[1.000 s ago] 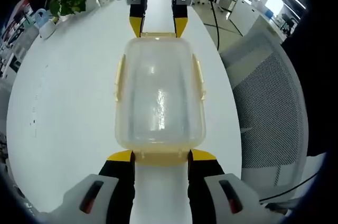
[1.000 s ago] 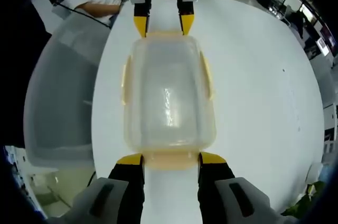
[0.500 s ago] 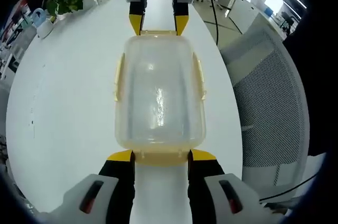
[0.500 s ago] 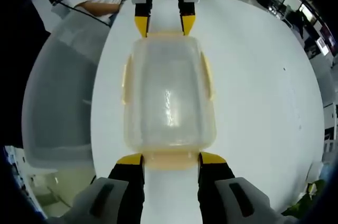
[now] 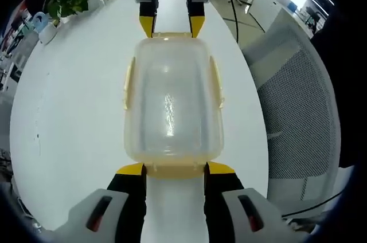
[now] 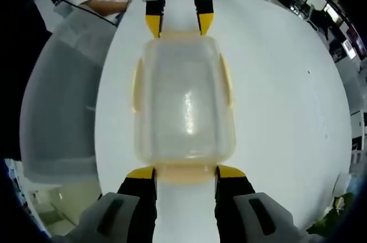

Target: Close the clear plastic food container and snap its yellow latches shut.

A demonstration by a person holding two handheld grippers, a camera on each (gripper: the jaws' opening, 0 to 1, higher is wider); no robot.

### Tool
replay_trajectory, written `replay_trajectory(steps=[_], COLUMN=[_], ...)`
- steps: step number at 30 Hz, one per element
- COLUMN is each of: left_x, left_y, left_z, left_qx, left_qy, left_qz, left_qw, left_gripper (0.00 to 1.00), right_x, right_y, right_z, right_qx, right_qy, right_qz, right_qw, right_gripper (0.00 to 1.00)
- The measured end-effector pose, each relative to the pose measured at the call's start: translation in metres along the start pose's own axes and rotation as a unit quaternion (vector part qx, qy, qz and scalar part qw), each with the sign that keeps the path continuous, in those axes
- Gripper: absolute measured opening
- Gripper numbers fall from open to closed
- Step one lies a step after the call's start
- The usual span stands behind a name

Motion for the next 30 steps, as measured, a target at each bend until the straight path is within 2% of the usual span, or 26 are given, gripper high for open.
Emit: replay_trajectory(steps=[9,16,18,20,22,24,26,29,30], left_x=[0.001,0.002,0.002,0.003,0.004,0.008,0.009,0.006,0.006], left_y=[-0.004,-0.003,-0.004,-0.003,-0.004,-0.006,-0.005,-0.001,0.0], left_z=[0.002,0.002,0.003,0.002,0.003,0.003,0.007,0.009,0.01], left_qx=[-0.009,-0.013,-0.017,-0.02,-0.035,-0.041,-0.053,-0.052,-0.048], left_qy=[-0.005,-0.01,-0.019,-0.025,-0.05,-0.054,-0.05,-0.033,-0.025], left_qz=[-0.005,-0.008,-0.01,-0.004,0.009,0.019,0.021,0.01,0.008], left_qw=[0.9999,0.9998,0.9996,0.9995,0.9981,0.9975,0.9971,0.9981,0.9985], left_gripper=[0.38,0.39,0.39,0.4,0.4,0.46,0.54,0.52,0.51], right_x=[0.0,0.002,0.003,0.003,0.007,0.009,0.011,0.014,0.015], right_y=[-0.002,-0.002,0.0,0.001,0.002,0.003,0.007,0.009,0.009], right_z=[-0.001,-0.001,0.002,0.001,0.001,-0.002,-0.002,-0.007,-0.004], right_qx=[0.001,0.006,-0.001,0.003,0.01,0.016,0.012,0.015,0.005], right_qy=[0.002,0.003,0.008,0.039,0.04,0.034,0.007,-0.004,-0.016], right_qz=[0.0,-0.013,-0.017,-0.024,-0.016,-0.023,-0.03,-0.037,-0.038], right_qw=[1.0,0.9999,0.9998,0.999,0.999,0.9991,0.9994,0.9992,0.9991], right_gripper=[0.37,0.38,0.39,0.4,0.43,0.5,0.48,0.47,0.46])
Point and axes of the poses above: the point that each gripper's makers call its tool centre point, and the gripper's own axes: y roughly backward along the fingers, z roughly to its left, x roughly out of its underside, the point moved 3 cm from there along y, roughly backward along the fingers, and after that the axes turned 1 degree about x, right-handed, at the moved point
